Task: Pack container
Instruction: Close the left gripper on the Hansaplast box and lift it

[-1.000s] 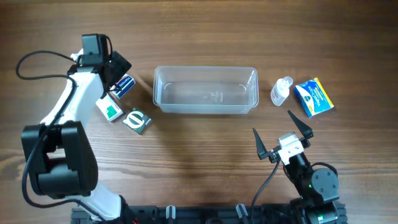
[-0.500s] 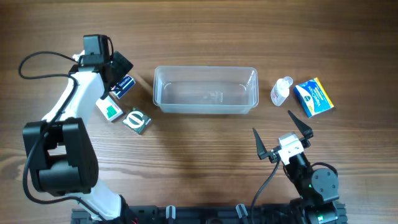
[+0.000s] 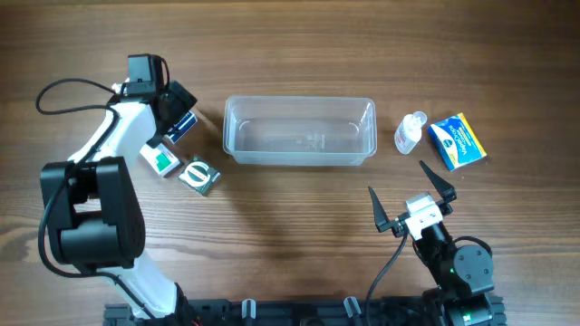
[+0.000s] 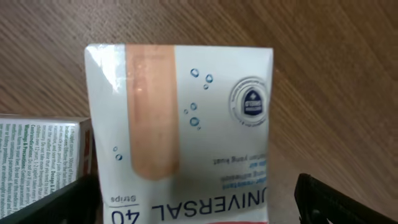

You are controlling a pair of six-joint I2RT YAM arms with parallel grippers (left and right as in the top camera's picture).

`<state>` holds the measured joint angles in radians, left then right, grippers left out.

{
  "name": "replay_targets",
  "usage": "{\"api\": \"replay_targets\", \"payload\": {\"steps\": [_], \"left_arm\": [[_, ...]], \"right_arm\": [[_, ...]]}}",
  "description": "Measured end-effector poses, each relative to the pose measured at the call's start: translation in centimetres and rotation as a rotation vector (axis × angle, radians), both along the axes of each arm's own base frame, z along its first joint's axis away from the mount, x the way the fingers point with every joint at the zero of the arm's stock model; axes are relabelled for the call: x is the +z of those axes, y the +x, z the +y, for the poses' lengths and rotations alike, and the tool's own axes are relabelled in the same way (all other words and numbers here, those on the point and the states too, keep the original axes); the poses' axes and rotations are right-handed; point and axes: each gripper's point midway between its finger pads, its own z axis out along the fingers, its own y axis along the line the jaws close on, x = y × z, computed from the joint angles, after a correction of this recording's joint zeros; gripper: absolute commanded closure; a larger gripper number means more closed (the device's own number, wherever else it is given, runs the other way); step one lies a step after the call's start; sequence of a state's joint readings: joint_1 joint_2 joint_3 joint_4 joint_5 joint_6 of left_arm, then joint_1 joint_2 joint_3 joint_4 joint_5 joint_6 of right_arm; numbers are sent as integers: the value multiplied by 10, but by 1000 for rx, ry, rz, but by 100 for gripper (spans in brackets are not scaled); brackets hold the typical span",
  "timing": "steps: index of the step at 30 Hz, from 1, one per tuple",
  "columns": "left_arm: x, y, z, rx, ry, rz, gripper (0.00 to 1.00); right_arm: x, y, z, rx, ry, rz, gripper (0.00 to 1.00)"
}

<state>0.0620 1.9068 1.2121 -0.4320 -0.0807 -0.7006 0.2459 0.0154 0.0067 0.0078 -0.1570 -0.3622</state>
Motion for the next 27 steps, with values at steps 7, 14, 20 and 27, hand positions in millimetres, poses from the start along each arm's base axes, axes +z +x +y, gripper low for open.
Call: {"api": "replay_targets", "payload": {"steps": [7,14,20,27], "left_arm": [[1,5,0,0,1,-21,2],[-14,4,0,0,-1,7,17],[-16,4,0,-6,2,11,19],[-16,2,0,-6,2,17,24]], "right_arm": [[0,0,0,0,0,0,0],[0,0,0,0,0,0,0],[0,0,0,0,0,0,0],[0,0,0,0,0,0,0]]}}
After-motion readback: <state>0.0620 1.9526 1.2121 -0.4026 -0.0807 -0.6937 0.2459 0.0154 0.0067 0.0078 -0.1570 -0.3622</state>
